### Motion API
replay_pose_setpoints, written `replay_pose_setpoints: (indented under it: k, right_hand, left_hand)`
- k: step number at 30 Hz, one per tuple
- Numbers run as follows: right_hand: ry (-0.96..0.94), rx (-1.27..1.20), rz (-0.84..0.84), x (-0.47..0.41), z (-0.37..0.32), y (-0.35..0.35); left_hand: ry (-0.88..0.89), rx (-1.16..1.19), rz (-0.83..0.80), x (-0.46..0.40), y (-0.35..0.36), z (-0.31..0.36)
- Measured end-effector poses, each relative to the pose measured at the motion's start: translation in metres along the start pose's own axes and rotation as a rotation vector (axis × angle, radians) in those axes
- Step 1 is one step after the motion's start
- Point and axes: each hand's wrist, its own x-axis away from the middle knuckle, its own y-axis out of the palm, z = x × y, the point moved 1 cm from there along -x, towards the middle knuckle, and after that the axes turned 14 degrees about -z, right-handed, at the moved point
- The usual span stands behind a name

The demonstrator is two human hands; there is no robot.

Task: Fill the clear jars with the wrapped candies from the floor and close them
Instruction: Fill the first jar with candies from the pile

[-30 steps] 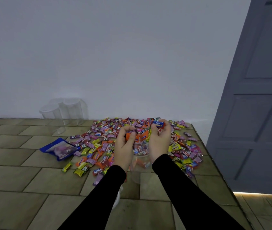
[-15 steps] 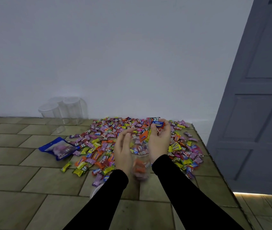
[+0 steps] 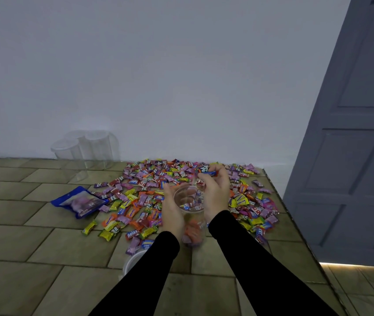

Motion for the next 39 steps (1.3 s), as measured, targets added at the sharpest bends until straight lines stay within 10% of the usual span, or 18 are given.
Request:
replay_pose_setpoints:
  k: [21,28,34,39]
  right_hand:
    - [-0.021,-0.039,-0.144,0.002,-0.015,0.004]
    - [-0.031,0.101,-0.016,-0.007,-0.019,-0.047]
    - [0.104,0.317,0.081,0.001,0.015,-0.118]
    - [0.215,0.529,0.077,0.007,0.026,-0.167]
  left_hand:
    - [0.028,-0.117,-0.114,0.002,-0.009,0.009]
    - [0.382,-0.537,-0.075,0.017,0.014,0.049]
    - [0.726,-1.047,-0.350,0.039,0.074,0.030]
    - [0.421,-1.314,-0.526,0.037,0.087,-0.039]
